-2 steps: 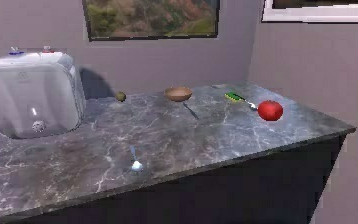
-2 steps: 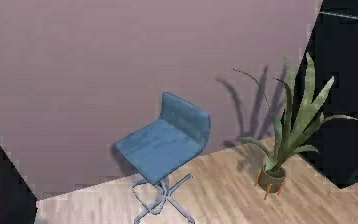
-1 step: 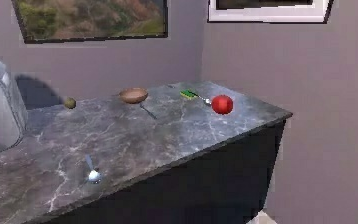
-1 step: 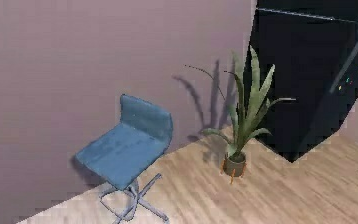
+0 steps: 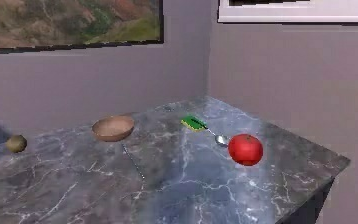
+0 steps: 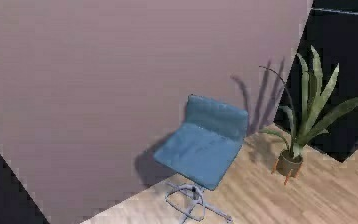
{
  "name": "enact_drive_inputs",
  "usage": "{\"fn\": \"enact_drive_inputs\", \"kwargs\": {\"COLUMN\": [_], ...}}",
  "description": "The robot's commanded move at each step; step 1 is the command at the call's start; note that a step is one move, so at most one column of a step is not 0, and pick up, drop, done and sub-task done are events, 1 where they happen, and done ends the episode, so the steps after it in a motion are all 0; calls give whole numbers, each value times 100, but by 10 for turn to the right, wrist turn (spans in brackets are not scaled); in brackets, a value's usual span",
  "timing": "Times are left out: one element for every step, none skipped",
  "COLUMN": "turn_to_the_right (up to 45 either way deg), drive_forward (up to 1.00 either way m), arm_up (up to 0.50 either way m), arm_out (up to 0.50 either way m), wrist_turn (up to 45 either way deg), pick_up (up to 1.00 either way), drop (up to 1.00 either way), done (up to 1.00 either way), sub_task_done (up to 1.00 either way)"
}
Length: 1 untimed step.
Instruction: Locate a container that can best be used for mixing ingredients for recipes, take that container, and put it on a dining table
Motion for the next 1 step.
{"fn": "enact_drive_inputs", "kwargs": {"turn_to_the_right": [-450], "drive_forward": [0], "arm_up": [0], "arm_out": [0], "wrist_turn": [0], "pick_up": [0], "drop": [0], "done": [0], "sub_task_done": [0]}}
